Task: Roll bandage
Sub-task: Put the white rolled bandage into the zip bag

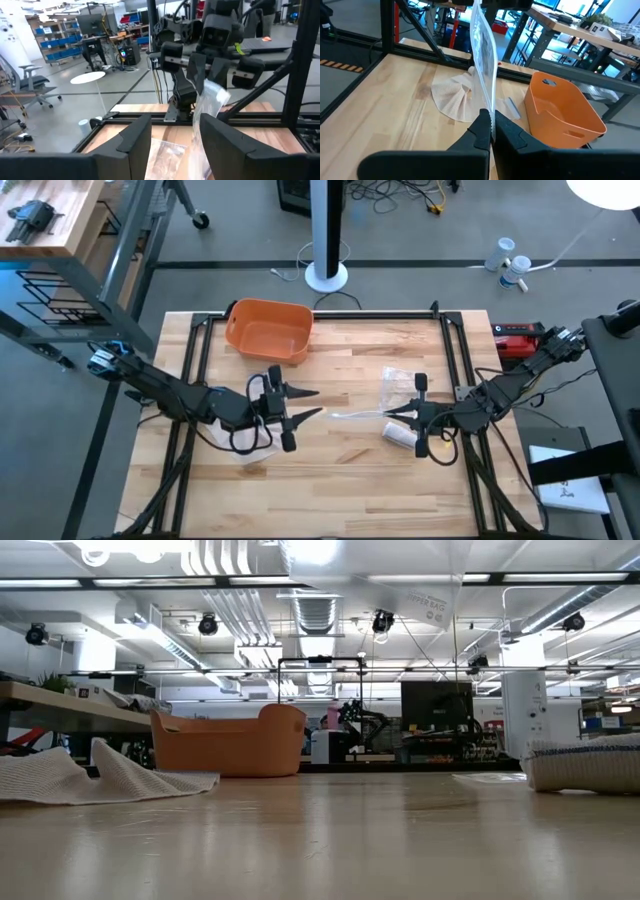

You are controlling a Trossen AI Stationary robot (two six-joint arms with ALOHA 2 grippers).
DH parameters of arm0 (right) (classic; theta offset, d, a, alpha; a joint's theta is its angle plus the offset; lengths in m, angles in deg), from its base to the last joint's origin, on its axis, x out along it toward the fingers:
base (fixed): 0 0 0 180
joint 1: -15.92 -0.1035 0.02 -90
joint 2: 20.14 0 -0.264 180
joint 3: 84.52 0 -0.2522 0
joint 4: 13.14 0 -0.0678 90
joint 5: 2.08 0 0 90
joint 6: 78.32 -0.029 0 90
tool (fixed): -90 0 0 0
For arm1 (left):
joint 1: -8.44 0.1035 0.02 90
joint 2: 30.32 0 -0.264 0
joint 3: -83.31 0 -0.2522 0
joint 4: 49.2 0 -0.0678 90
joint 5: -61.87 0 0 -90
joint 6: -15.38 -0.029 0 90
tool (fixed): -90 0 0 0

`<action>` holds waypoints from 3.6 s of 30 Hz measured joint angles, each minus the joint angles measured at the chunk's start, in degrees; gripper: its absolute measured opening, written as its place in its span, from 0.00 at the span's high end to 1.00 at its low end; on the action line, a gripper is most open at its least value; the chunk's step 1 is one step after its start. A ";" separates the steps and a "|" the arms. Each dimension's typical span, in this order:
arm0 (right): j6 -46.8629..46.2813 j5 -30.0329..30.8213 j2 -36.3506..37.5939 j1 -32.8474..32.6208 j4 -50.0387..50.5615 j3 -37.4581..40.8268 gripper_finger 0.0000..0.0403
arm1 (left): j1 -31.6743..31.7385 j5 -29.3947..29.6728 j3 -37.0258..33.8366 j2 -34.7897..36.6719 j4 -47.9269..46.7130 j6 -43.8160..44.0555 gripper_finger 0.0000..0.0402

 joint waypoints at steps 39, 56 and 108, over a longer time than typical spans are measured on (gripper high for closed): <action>0.02 -0.42 -0.62 0.02 0.11 -0.81 1.00 | 1.66 -6.99 -1.31 -5.29 12.46 -4.83 0.27; -0.72 -0.09 -0.72 0.02 0.10 -0.83 1.00 | 1.84 -11.53 -1.38 -7.98 18.77 -8.20 0.55; -6.74 -6.52 -4.50 0.38 11.10 -9.10 0.99 | 4.49 -14.08 10.05 -17.03 8.79 -7.96 0.98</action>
